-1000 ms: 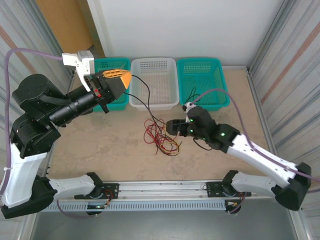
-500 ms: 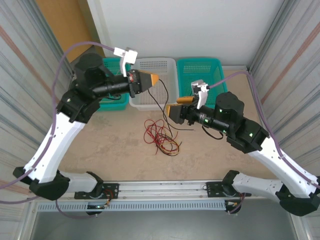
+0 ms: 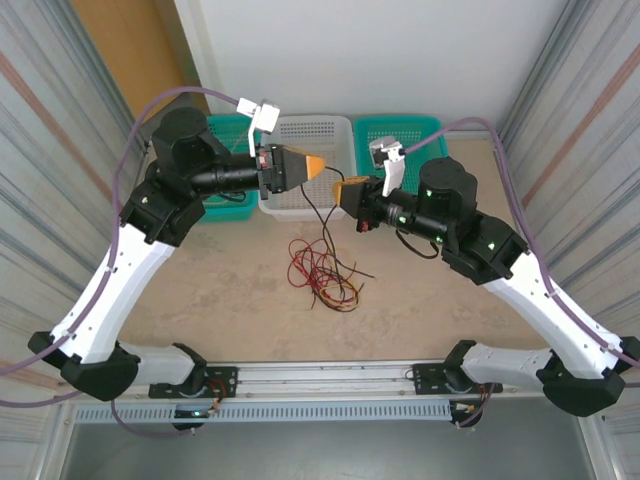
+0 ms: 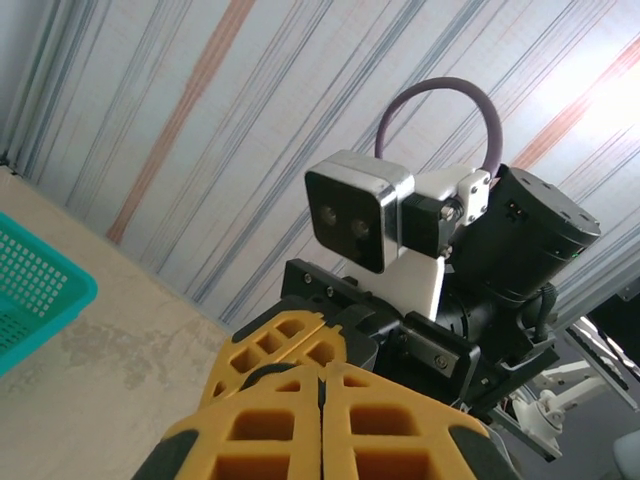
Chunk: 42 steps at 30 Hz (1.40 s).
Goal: Untangle the cables
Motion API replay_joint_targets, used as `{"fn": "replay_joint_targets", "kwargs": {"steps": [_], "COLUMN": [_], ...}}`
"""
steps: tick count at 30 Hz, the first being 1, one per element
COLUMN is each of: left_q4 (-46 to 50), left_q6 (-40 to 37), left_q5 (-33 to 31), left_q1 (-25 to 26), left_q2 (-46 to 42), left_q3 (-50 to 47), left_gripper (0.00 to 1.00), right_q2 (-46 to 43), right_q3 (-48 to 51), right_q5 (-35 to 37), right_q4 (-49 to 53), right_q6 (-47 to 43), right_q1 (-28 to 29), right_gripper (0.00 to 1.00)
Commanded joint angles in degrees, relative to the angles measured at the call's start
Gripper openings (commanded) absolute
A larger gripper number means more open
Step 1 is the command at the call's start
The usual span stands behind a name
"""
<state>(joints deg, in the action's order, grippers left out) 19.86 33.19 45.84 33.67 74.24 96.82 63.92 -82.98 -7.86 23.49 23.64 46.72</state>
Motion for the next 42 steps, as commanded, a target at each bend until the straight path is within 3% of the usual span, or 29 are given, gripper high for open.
{"fn": "replay_joint_targets", "kwargs": {"steps": [1,3,4,8,11,16,21,23,28,32,36,42], "left_q4": [2.5,4.6,5.6,8.6,8.7,6.2,5.1,4.8,5.4,5.2,4.6,2.3], "left_q6": [-2.4,-6.3,-8.3,-13.3,-12.9,-9.2,-6.6,-6.6,-6.5,-5.9,-5.1,-3.4], "left_q5": [-2.5,-6.8,-9.7,-20.9,-27.7,-27.9,-30.6,-31.1,-31.7,-31.3,-31.6,-32.1], "left_q1": [-0.7,-0.7,-0.7,-0.7,-0.7,-0.7,-0.6,-0.5,-0.5,-0.5,-0.5,-0.4], "left_q2": [-1.2,-2.1,-2.9,-5.4,-7.9,-11.4,-14.1,-14.7,-14.5,-14.6,-16.3,-18.3], "left_q3": [-1.0,-3.0,-4.9,-12.4,-19.7,-30.9,-36.3,-37.0,-37.3,-38.0,-39.4,-43.1], "left_gripper": [0.42,0.91,0.96,0.94,0.93,0.82,0.74,0.74,0.75,0.76,0.75,0.73], "right_q2": [0.7,1.8,2.6,7.9,13.5,22.7,33.3,37.0,35.9,29.2,19.4,9.4], "right_q3": [-3.5,-5.3,-6.3,-10.0,-12.8,-13.6,-15.4,-17.1,-13.6,-9.1,-1.3,20.4], "right_q5": [4.0,6.1,6.8,4.9,3.8,1.6,-1.2,-0.7,5.6,9.4,14.8,8.1], "right_q4": [2.3,4.5,5.5,8.7,10.9,10.7,10.5,12.4,13.5,14.3,17.0,10.6], "right_q6": [-0.5,-0.5,-0.4,2.3,2.9,4.3,3.9,3.1,2.6,1.0,-0.2,8.9], "right_q1": [-2.1,-5.5,-8.2,-21.7,-29.1,-37.4,-41.5,-41.8,-40.1,-36.1,-26.2,-15.1], "right_gripper": [0.00,0.00,0.00,0.00,0.00,0.00,0.00,0.07,0.49,0.50,0.45,0.40]}}
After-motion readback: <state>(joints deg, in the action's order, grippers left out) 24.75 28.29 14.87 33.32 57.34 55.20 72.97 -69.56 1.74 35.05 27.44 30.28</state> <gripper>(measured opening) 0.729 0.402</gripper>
